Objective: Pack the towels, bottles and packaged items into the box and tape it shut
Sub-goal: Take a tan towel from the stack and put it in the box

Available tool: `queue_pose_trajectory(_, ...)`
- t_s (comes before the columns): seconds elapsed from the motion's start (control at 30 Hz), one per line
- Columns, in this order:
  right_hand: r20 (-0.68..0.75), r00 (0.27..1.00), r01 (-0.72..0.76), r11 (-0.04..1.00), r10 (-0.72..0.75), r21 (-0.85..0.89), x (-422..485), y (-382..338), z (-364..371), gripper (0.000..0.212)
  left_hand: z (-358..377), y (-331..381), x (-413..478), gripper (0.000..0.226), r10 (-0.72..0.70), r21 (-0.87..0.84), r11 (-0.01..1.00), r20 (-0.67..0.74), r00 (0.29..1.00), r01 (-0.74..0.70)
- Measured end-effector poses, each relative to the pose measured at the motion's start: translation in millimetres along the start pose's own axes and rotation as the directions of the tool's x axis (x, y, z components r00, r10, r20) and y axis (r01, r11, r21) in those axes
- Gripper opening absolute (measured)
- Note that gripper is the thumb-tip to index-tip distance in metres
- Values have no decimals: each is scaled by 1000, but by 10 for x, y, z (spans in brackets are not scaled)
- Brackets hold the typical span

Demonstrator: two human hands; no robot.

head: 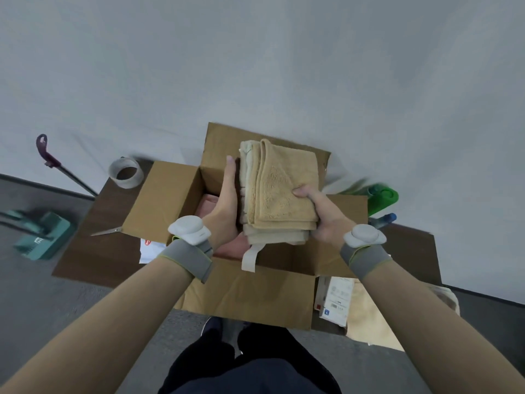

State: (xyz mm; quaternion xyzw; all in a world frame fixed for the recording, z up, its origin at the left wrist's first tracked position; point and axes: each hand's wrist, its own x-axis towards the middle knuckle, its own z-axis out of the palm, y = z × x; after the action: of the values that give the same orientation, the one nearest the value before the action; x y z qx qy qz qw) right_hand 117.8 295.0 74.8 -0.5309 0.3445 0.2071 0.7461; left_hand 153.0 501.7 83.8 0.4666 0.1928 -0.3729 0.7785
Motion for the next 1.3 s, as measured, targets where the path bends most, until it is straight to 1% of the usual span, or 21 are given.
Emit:
queue_pose_trajectory(0.07,-9,1000,-30,1000,30,-8,25,47,-25,70,-45,-44,50,87,-17,20,1000,32,999,16)
queue_pose_trajectory(0.13,-28,999,-47,999,46,-22,35,90,-49,63,-87,-81,108,81,-39,55,998,28,999,38)
queue_pose_trajectory(0.23,-35,998,-48,997,46,-52,55,143,-79,61,-162,-118,185,84,-86,47,995,63,994,84)
queue_pose_trajectory(0.3,-19,999,-37,997,36,-71,31,152,-87,54,-225,-148,211,92,-111,-9,994,57,992,112)
queue_pose_trajectory(0.37,6,999,-37,997,38,-66,24,164,-122,52,-290,-189,258,98,-143,-87,986,9,990,143)
queue_pose_trajectory(0.43,37,999,-36,999,36,-19,23,201,-196,58,-327,-235,308,100,-188,-181,967,-34,982,179)
queue_pose_trajectory(0.47,67,997,-31,999,29,18,16,219,-236,57,-329,-239,327,101,-204,-219,957,-37,978,192)
queue_pose_trajectory(0.53,142,990,-17,996,5,83,4,241,-300,49,-316,-210,349,97,-208,-232,951,3,978,203)
queue_pose_trajectory(0.57,180,984,-18,993,-2,113,-10,242,-310,50,-307,-193,350,94,-207,-228,951,30,978,208)
queue_pose_trajectory(0.6,220,976,-30,990,-1,136,-22,240,-311,58,-308,-182,350,90,-207,-233,948,61,976,216)
queue_pose_trajectory(0.63,242,970,-42,989,6,145,-25,239,-305,65,-312,-170,339,85,-202,-246,944,90,975,218)
queue_pose_trajectory(0.67,239,971,-39,990,5,137,-26,225,-312,66,-295,-159,320,76,-196,-262,939,123,973,222)
queue_pose_trajectory(0.73,177,984,-23,993,2,117,-13,201,-290,61,-286,-116,274,59,-179,-269,938,162,970,218)
queue_pose_trajectory(0.8,110,994,-17,995,6,101,8,196,-290,58,-289,-90,292,64,-156,-206,962,123,980,179)
queue_pose_trajectory(0.87,78,997,-23,997,18,73,34,207,-286,57,-290,-62,317,72,-127,-144,980,91,988,140)
queue_pose_trajectory(0.97,41,998,-39,999,39,0,56,247,-286,52,-294,-39,310,76,-101,-129,985,133,986,118)
queue_pose_trajectory(1.07,-16,997,-70,996,69,-47,75,297,-285,51,-278,-56,297,69,-54,-190,978,196,979,92)
queue_pose_trajectory(1.1,-40,996,-77,995,75,-56,88,317,-288,52,-264,-76,307,67,-55,-208,974,169,984,90)
queue_pose_trajectory(1.2,-102,991,-97,993,90,-70,102,365,-304,54,-255,-169,404,64,-72,-281,958,-24,997,63)
queue_pose_trajectory(1.23,-116,989,-107,991,97,-81,92,374,-302,54,-265,-193,421,64,-75,-295,954,-40,996,59)
queue_pose_trajectory(1.3,-132,985,-124,987,110,-100,66,385,-321,52,-256,-236,440,66,-140,-283,950,-3,990,133)
